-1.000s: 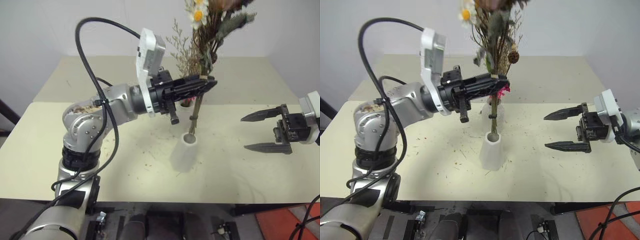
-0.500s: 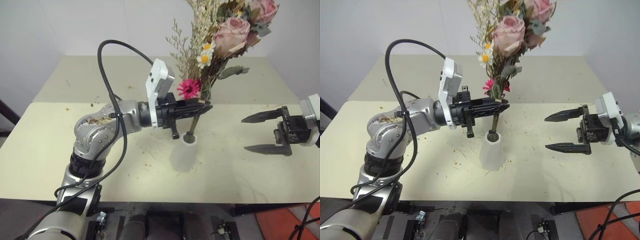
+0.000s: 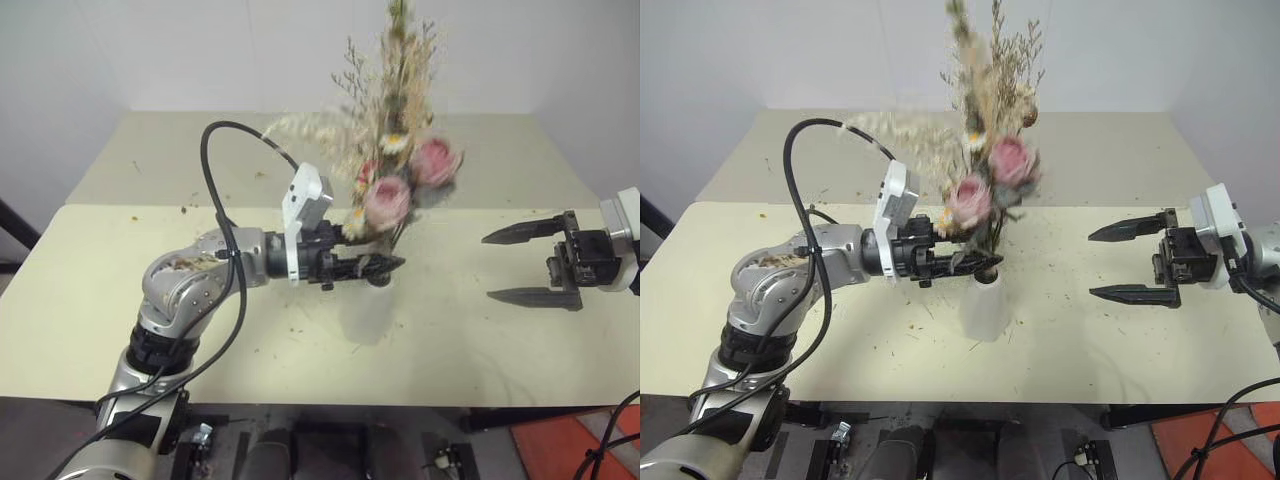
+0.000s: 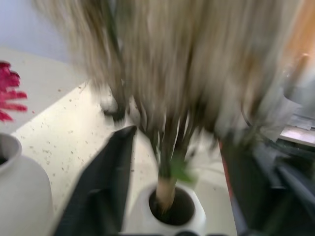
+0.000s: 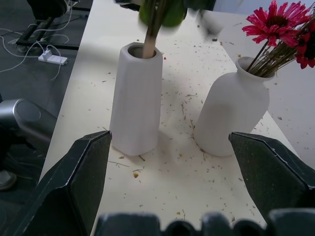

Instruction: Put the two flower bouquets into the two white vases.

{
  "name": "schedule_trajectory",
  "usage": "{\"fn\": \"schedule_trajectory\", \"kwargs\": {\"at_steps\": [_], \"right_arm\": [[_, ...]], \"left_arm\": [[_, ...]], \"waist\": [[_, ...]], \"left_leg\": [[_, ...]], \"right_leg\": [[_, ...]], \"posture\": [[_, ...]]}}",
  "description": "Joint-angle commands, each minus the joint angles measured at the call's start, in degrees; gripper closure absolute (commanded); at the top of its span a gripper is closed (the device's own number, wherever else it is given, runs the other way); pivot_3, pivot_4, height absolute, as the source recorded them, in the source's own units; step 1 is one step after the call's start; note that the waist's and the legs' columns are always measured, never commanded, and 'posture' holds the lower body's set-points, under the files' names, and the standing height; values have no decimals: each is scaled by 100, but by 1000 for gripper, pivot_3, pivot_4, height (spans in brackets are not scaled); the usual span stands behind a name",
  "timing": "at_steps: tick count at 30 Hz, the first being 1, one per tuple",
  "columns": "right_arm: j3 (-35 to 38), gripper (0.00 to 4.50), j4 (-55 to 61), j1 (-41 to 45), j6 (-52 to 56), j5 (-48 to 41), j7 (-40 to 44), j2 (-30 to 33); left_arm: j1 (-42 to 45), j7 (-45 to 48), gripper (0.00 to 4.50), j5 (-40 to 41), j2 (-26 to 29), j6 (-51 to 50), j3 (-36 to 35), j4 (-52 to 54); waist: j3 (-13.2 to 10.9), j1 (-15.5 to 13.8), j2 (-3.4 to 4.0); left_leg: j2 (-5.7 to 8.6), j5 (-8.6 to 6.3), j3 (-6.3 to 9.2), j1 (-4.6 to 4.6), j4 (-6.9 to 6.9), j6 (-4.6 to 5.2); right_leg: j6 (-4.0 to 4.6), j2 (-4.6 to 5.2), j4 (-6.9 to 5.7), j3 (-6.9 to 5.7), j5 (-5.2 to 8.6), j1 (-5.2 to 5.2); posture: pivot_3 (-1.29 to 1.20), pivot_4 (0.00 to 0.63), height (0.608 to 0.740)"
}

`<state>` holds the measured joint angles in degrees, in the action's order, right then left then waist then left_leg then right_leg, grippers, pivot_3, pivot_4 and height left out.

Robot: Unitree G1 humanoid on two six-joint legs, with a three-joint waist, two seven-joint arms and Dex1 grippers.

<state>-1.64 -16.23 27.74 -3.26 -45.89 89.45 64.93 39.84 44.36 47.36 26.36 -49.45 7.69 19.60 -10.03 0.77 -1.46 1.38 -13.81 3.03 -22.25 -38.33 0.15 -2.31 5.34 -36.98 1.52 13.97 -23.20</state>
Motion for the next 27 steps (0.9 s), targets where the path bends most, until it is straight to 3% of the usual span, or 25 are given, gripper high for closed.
{"fn": "schedule_trajectory", "kwargs": {"at_steps": [1,2,9,17,22,27], "right_arm": [[245,0,79,-17,24,11,305,6],[256,0,81,-23,31,17,305,-1],[292,0,76,-66,44,67,305,-32],[267,0,-20,-74,36,141,305,-116],[461,0,-165,65,56,398,304,-453],[576,0,-140,-11,146,505,305,-513]], "left_arm": [[-72,95,242,67,187,-56,-159,314],[-138,136,15,75,314,-107,-195,353],[-879,608,15,194,1448,-237,-703,695],[-2147,1123,15,286,2697,12,-2006,1141],[-3012,1543,15,334,3093,233,-3220,1158],[-3673,2027,15,393,3148,445,-4167,1098]], "waist": [[0,1,0],[0,4,0],[-2,22,4],[-5,13,9],[-6,18,11],[-13,0,21]], "left_leg": [[0,0,0,0,0,0],[-1,0,1,0,0,0],[-11,-1,4,7,1,2],[-21,-6,11,6,2,9],[-24,-6,6,18,5,10],[-26,-8,5,15,7,12]], "right_leg": [[0,0,0,0,0,0],[0,-1,0,0,0,0],[0,-8,-3,3,0,0],[1,-7,0,2,0,-2],[2,-8,-1,3,0,5],[4,-7,2,1,1,3]], "posture": [[0,150,740],[0,150,740],[0,150,740],[0,150,740],[0,150,740],[0,150,740]]}}
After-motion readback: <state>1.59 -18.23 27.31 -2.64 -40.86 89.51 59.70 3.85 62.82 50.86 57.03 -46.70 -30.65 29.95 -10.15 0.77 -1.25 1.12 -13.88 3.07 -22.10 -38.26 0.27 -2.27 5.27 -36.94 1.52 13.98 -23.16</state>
